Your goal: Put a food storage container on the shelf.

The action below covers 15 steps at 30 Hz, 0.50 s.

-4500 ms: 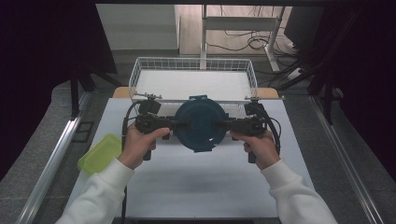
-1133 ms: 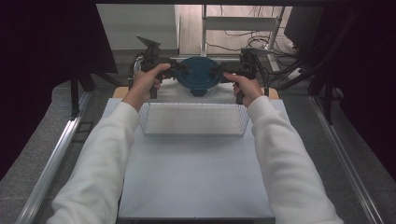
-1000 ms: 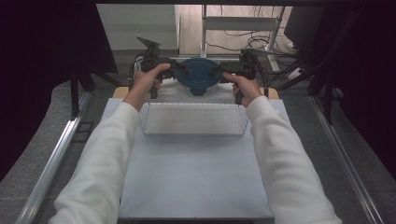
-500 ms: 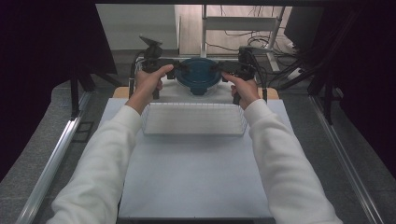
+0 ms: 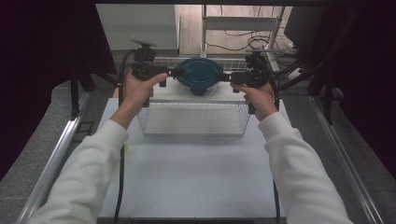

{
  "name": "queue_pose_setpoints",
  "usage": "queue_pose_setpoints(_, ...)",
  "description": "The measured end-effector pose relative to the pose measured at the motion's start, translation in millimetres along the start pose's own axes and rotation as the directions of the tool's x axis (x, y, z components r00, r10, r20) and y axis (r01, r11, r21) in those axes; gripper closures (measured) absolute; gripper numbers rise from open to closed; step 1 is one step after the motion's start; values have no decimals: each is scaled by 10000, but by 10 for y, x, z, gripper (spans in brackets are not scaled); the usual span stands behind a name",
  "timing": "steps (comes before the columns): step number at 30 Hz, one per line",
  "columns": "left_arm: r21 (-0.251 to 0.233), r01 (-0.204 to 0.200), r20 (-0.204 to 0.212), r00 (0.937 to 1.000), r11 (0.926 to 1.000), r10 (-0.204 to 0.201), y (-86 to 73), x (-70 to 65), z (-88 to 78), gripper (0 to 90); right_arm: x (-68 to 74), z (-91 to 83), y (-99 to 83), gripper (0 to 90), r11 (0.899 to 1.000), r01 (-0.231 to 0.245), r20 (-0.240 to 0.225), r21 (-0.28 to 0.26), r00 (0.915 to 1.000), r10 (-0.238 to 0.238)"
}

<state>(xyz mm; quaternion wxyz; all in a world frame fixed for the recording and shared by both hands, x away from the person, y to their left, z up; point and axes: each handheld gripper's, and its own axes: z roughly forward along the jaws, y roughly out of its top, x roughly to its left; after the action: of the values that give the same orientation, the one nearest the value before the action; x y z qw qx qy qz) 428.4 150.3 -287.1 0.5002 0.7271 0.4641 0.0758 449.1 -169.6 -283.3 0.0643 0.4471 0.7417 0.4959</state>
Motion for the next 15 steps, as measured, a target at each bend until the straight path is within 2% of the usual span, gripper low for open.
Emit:
queue_pose_setpoints(6,-140,-399,542,9977,9991,406,-388,-159,-187,190,55,-201,-327,222,9974,652,-163,-294,9977,-657)
queue_pose_setpoints(9,-159,-307,644,9974,9994,317,-637,-214,-258,198,57,-284,-515,224,9943,985,-262,-406,9947,-996)
queue_pose_setpoints(12,-23,-388,664,9970,9992,389,-878,-261,-302,202,63,-344,-716,224,9924,1170,-536,-375,9915,-1189)
queue_pose_setpoints(15,151,-532,792,9955,9985,519,-1100,-296,-317,204,104,-400,-956,224,9874,1557,-670,-292,9853,-1573)
